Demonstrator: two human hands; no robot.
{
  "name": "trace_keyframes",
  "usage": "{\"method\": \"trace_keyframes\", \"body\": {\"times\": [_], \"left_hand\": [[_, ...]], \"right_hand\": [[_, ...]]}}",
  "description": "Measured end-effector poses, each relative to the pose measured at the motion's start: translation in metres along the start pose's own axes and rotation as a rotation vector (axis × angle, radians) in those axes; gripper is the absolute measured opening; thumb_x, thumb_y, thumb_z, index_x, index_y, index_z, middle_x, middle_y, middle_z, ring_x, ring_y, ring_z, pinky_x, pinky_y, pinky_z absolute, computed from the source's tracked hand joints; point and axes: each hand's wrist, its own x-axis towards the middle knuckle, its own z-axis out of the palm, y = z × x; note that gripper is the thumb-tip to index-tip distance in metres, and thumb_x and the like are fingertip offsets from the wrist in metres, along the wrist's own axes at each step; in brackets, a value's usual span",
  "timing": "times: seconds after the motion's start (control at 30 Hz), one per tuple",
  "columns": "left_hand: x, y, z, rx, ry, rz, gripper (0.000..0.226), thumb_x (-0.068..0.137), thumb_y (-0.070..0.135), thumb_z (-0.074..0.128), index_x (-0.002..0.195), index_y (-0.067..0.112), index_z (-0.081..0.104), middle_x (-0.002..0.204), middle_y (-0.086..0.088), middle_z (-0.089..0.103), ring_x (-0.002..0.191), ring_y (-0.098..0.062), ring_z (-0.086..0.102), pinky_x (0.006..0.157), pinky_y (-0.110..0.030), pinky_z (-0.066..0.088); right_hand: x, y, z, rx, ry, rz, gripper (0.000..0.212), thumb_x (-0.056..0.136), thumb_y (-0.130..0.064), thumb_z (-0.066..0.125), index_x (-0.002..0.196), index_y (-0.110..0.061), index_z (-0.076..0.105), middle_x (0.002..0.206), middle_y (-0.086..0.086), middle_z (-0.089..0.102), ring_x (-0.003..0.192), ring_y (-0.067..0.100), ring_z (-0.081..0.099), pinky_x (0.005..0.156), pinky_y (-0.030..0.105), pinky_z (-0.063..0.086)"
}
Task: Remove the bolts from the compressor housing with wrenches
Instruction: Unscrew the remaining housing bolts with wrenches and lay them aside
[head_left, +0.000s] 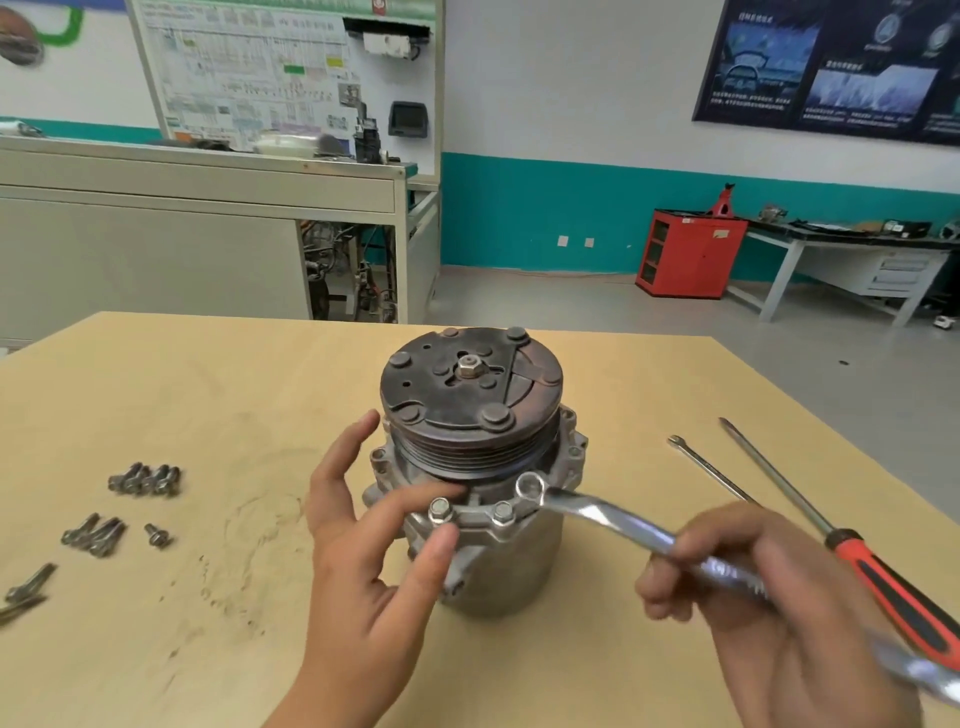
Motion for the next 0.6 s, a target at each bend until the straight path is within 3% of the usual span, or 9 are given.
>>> {"method": "trace_keyframes", "body": {"times": [0.07,0.1,0.17,0.23,0.27,0.33,0.4,0.5,0.6], "left_hand": [[-0.002,0.001,0.001,-0.078,-0.015,-0.041,0.023,0.086,0.044,0.050,0.100,0.040,0.067,0.150,0.012,0.032,0.143,-0.009,0.025,0.107,-0.008,0.018],[-0.001,0.002,0.001,-0.107,-0.010,-0.053,0.023,0.085,0.041,0.050,0.097,0.039,0.069,0.149,0.013,0.033,0.142,-0.006,0.026,0.105,-0.007,0.020],[0.001,0.001,0.002,-0.157,0.014,-0.081,0.018,0.080,0.042,0.055,0.089,0.040,0.070,0.144,0.018,0.038,0.138,-0.002,0.032,0.104,-0.012,0.026],[0.003,0.001,0.004,-0.194,0.063,-0.138,0.011,0.070,0.046,0.064,0.078,0.041,0.068,0.135,0.026,0.044,0.128,0.003,0.042,0.097,-0.017,0.033],[0.005,0.001,0.005,-0.202,0.093,-0.167,0.012,0.065,0.048,0.067,0.073,0.040,0.065,0.130,0.029,0.045,0.122,0.005,0.046,0.092,-0.013,0.036],[0.006,0.002,0.008,-0.198,0.129,-0.208,0.018,0.059,0.051,0.069,0.069,0.040,0.058,0.123,0.034,0.047,0.118,0.006,0.048,0.086,-0.005,0.036],[0.006,0.002,0.009,-0.177,0.131,-0.198,0.022,0.059,0.051,0.069,0.071,0.039,0.056,0.121,0.035,0.047,0.118,0.007,0.047,0.085,-0.002,0.034],[0.002,0.001,0.007,-0.213,0.084,-0.149,0.013,0.068,0.048,0.063,0.080,0.044,0.062,0.130,0.029,0.045,0.127,0.003,0.042,0.093,-0.008,0.034],[-0.001,-0.002,0.001,-0.265,0.007,-0.094,0.020,0.081,0.039,0.053,0.093,0.045,0.069,0.143,0.011,0.042,0.134,-0.002,0.038,0.102,-0.011,0.032]], "right_hand": [[-0.015,0.005,0.010,-0.076,0.069,-0.003,0.014,0.059,-0.039,0.076,0.059,-0.026,0.072,0.055,0.013,0.067,0.046,0.020,0.063,0.045,0.013,0.043],[-0.021,0.008,0.011,-0.109,0.079,0.002,0.012,0.062,-0.020,0.066,0.057,-0.030,0.072,0.055,0.013,0.068,0.047,0.021,0.064,0.044,0.014,0.044],[-0.028,0.011,0.016,-0.195,0.047,0.039,0.039,0.064,-0.008,0.045,0.056,-0.035,0.071,0.058,0.010,0.069,0.050,0.020,0.066,0.045,0.017,0.046],[-0.027,0.004,0.024,-0.281,0.029,0.008,0.023,0.068,-0.021,0.058,0.061,-0.038,0.071,0.059,0.004,0.070,0.051,0.017,0.066,0.045,0.017,0.047],[-0.023,-0.003,0.027,-0.310,0.006,-0.011,0.009,0.070,-0.041,0.065,0.064,-0.039,0.071,0.060,0.002,0.071,0.051,0.016,0.066,0.044,0.017,0.047],[-0.008,-0.011,0.023,-0.315,-0.039,-0.009,0.042,0.063,-0.074,0.060,0.068,-0.033,0.072,0.057,0.002,0.070,0.047,0.015,0.064,0.041,0.014,0.045],[0.017,-0.015,0.015,-0.201,-0.024,0.009,0.048,0.068,-0.068,0.060,0.065,-0.022,0.073,0.053,0.009,0.066,0.042,0.017,0.059,0.040,0.014,0.042],[0.063,-0.014,-0.005,-0.082,-0.186,0.235,0.037,0.074,-0.034,0.053,0.051,-0.010,0.069,0.045,0.012,0.060,0.036,0.018,0.052,0.039,0.015,0.038],[0.084,0.008,-0.015,0.065,-0.268,0.395,0.044,0.078,-0.032,0.040,0.048,-0.011,0.065,0.044,0.010,0.057,0.037,0.016,0.050,0.040,0.016,0.038]]}}
